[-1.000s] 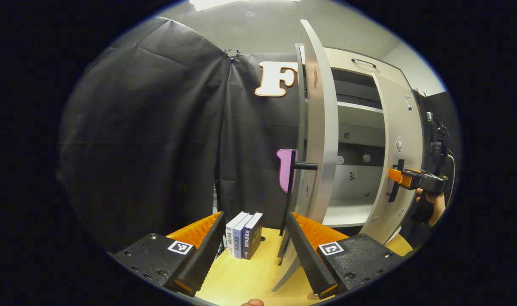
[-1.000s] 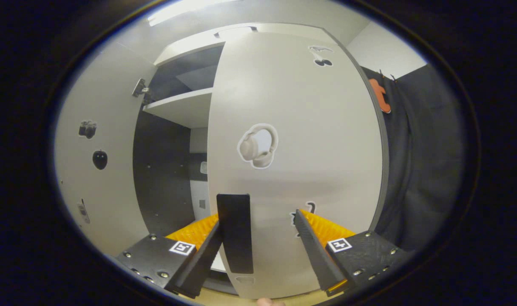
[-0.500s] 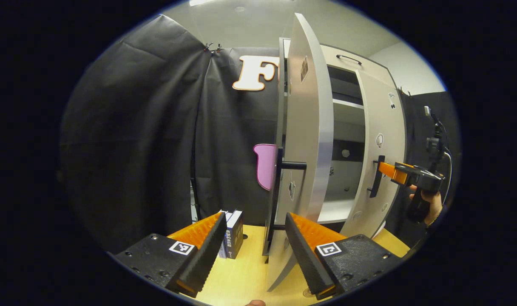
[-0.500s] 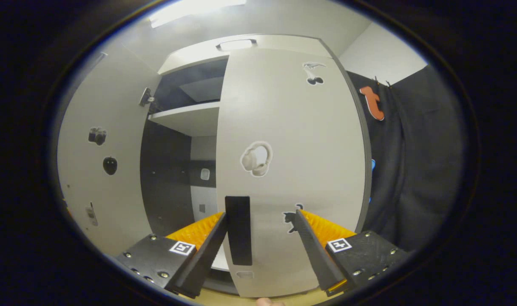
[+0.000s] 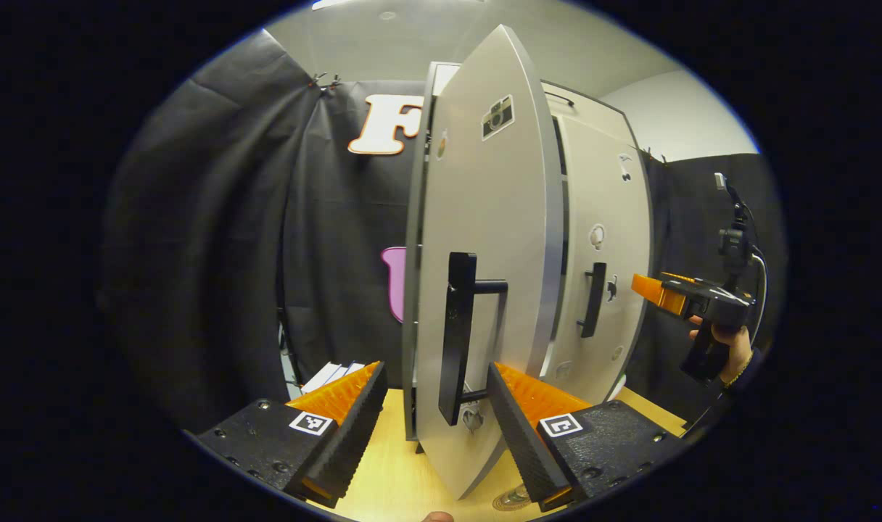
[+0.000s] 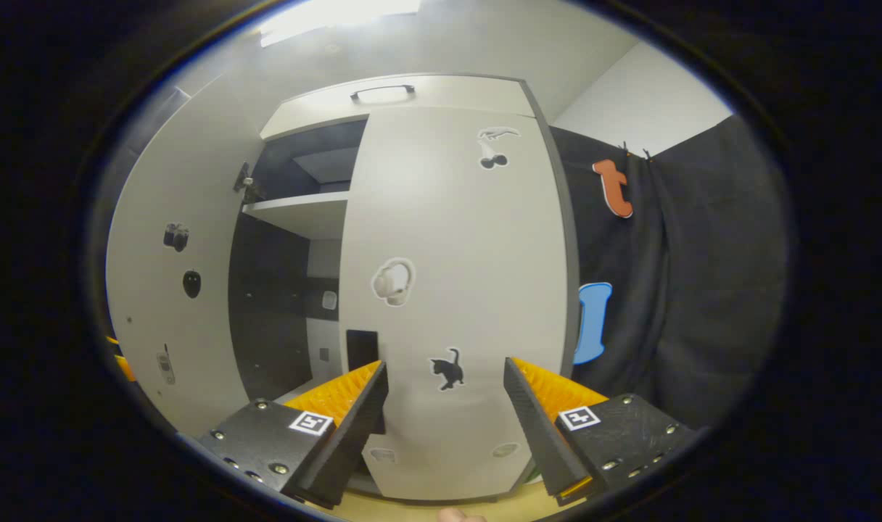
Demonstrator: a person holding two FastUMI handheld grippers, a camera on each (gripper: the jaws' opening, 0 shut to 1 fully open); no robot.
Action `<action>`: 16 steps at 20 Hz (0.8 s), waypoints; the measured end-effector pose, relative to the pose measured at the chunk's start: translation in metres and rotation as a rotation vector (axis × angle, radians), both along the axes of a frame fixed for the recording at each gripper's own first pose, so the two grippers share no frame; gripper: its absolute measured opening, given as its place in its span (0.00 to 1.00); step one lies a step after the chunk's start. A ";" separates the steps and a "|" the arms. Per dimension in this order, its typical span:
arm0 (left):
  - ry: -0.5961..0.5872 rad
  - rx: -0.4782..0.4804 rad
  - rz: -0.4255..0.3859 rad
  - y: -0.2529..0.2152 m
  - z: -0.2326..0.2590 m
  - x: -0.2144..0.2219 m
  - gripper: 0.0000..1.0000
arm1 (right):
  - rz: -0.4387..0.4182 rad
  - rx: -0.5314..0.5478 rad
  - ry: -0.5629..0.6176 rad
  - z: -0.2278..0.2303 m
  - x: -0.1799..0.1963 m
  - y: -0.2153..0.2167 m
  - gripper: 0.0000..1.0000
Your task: Grasp the bottle in the cabinet with the left hand and place it on the coaster, then close the right door with the right hand and the left door with the left hand.
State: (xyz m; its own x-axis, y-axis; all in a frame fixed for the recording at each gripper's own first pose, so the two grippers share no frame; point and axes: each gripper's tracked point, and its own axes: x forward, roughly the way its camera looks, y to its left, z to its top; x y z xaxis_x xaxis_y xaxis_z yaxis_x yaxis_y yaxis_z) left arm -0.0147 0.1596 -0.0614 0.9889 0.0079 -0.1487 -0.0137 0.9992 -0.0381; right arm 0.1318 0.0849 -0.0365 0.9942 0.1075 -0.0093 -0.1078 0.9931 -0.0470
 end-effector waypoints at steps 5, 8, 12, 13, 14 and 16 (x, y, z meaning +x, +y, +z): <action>-0.017 -0.020 -0.082 -0.035 -0.003 0.028 0.89 | -0.092 -0.017 0.016 -0.004 -0.019 -0.057 0.94; -0.026 -0.038 -0.133 -0.057 -0.005 0.043 0.84 | -0.154 -0.025 0.023 -0.004 -0.031 -0.091 0.98; -0.020 0.018 -0.160 -0.071 -0.013 0.069 0.94 | -0.222 -0.030 0.026 -0.002 -0.046 -0.129 0.98; -0.014 0.009 -0.173 -0.077 -0.014 0.074 0.94 | -0.238 -0.034 0.025 -0.001 -0.050 -0.137 0.98; -0.010 -0.004 -0.184 -0.083 -0.015 0.079 0.94 | -0.256 -0.038 0.024 0.000 -0.055 -0.145 0.98; -0.008 -0.019 -0.200 -0.092 -0.017 0.090 0.95 | -0.290 -0.039 0.023 0.002 -0.063 -0.162 0.98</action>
State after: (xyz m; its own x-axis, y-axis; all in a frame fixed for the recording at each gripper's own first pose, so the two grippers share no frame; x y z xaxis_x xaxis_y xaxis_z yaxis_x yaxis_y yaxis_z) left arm 0.0754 0.0678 -0.0780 0.9715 -0.1918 -0.1390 0.1856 0.9810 -0.0563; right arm 0.0685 -0.0771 -0.0349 0.9829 -0.1817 -0.0310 0.1785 0.9801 -0.0869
